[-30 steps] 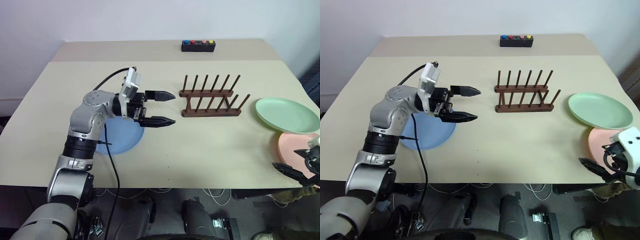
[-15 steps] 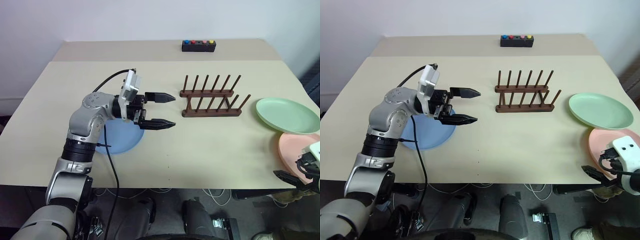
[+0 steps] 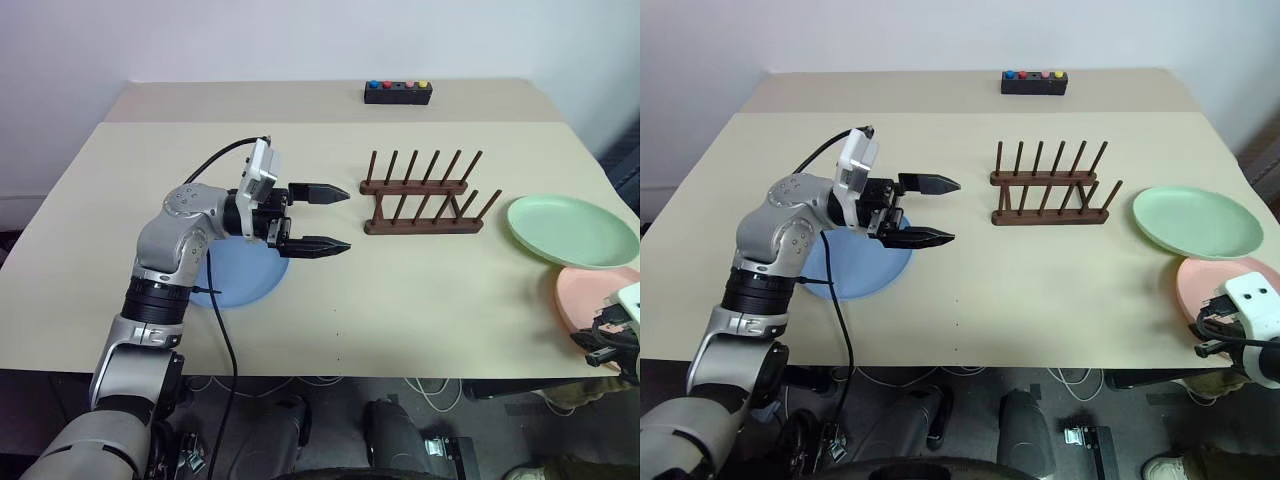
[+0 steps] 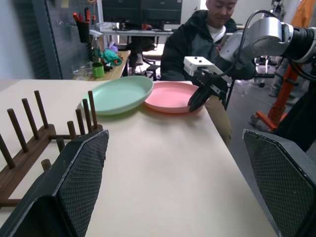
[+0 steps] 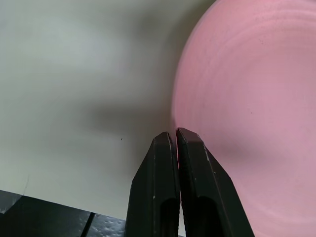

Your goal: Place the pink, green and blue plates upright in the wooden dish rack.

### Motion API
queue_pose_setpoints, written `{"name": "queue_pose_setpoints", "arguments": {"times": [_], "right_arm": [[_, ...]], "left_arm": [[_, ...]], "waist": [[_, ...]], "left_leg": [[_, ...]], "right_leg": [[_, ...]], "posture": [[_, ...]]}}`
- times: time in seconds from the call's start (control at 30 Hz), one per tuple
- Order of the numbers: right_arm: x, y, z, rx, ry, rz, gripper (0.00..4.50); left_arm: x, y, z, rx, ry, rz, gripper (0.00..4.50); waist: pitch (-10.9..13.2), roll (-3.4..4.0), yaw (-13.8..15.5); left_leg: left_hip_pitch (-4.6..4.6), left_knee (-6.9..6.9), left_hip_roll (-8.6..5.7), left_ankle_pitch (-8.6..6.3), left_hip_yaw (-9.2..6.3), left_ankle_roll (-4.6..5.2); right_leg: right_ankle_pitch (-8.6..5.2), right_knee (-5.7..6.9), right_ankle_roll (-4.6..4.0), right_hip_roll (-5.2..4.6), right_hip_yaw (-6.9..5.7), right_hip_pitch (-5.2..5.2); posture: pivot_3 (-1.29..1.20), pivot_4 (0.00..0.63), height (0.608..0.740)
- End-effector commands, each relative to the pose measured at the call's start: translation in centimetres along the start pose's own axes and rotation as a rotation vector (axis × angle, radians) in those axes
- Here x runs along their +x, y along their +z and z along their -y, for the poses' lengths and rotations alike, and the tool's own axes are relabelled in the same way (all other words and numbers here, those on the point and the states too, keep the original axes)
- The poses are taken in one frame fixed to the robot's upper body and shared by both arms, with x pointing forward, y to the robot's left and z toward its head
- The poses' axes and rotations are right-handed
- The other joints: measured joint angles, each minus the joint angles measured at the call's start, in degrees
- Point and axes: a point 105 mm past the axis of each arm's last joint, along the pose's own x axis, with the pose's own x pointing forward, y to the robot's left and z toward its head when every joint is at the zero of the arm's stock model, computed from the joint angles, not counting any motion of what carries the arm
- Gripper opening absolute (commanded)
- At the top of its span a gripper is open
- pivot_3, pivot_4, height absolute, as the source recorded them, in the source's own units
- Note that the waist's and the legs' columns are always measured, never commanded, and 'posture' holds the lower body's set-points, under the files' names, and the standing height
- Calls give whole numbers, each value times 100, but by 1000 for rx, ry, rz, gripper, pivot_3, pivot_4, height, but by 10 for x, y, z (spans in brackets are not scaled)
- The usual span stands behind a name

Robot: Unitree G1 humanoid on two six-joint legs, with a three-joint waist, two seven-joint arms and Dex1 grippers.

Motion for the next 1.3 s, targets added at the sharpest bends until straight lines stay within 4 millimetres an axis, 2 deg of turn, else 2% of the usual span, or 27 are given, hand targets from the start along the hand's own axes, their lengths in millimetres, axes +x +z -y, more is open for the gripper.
{"name": "queue_pose_setpoints", "arguments": {"times": [0.03, 0.2, 0.4, 0.53, 0.77, 0.87, 0.93, 1.0, 1.1, 1.3], "right_arm": [[-11, 11, -4, -16, 24, 27, 34], [-37, 19, -17, -54, 128, 1, 34], [-71, 43, -38, -66, 314, 57, 34], [-84, 55, -47, -60, 394, 81, 34], [-117, 113, -68, -21, 640, 422, 34], [-127, 132, -66, 0, 675, 548, 34], [-133, 150, -57, 22, 670, 688, 34], [-134, 169, -41, 42, 594, 815, 34], [-135, 182, -43, 30, 607, 876, 34], [-145, 224, -34, 175, 777, 1206, 34]], "left_arm": [[1, 7, -1, 42, -7, 5, 4500], [1, 7, -3, 46, 0, 6, 4500], [1, 8, -4, 53, 4, 7, 4500], [0, 9, -6, 60, 12, 8, 4500], [-3, 11, -11, 75, 35, 6, 4500], [-4, 13, -13, 82, 47, 10, 4500], [-5, 15, -15, 93, 63, 16, 4500], [-6, 16, -17, 99, 75, 21, 4500], [-6, 20, -19, 107, 85, 32, 4500], [-5, 23, -22, 110, 110, 58, 4500]], "waist": [[0, 1, -3], [1, 1, 4], [2, 1, -4], [4, -3, 2], [6, -4, -11], [7, -3, 2], [7, -5, 5], [7, -4, 2], [6, -2, -3], [6, 1, -27]], "left_leg": [[0, 0, 0, 0, 0, 0], [-1, -1, 1, -1, 0, 1], [-1, 0, 2, -2, 2, 2], [-2, 0, 3, -3, 3, 3], [-3, 2, 9, -5, 12, 5], [-6, 0, 10, -5, 14, 7], [-10, 0, 9, -7, 14, 9], [-13, 2, 8, -8, 16, 11], [-13, -1, 9, -8, 18, 11], [-12, -1, 11, -7, 23, 11]], "right_leg": [[0, 1, 0, 0, 0, -1], [0, 0, 0, 1, 0, -1], [0, -1, 1, 1, 0, 1], [-1, -4, 1, 0, -1, 1], [0, -9, 0, -15, -4, 1], [0, -13, -1, -19, -6, -1], [0, -18, -1, -20, -7, -3], [0, -21, -1, -21, -6, -4], [1, -19, -1, -21, -4, -10], [3, -9, -2, -20, 1, -16]], "posture": [[0, 150, 740], [0, 150, 740], [0, 150, 740], [0, 150, 740], [0, 150, 740], [0, 150, 740], [0, 150, 740], [0, 150, 740], [0, 150, 740], [0, 150, 740]]}}
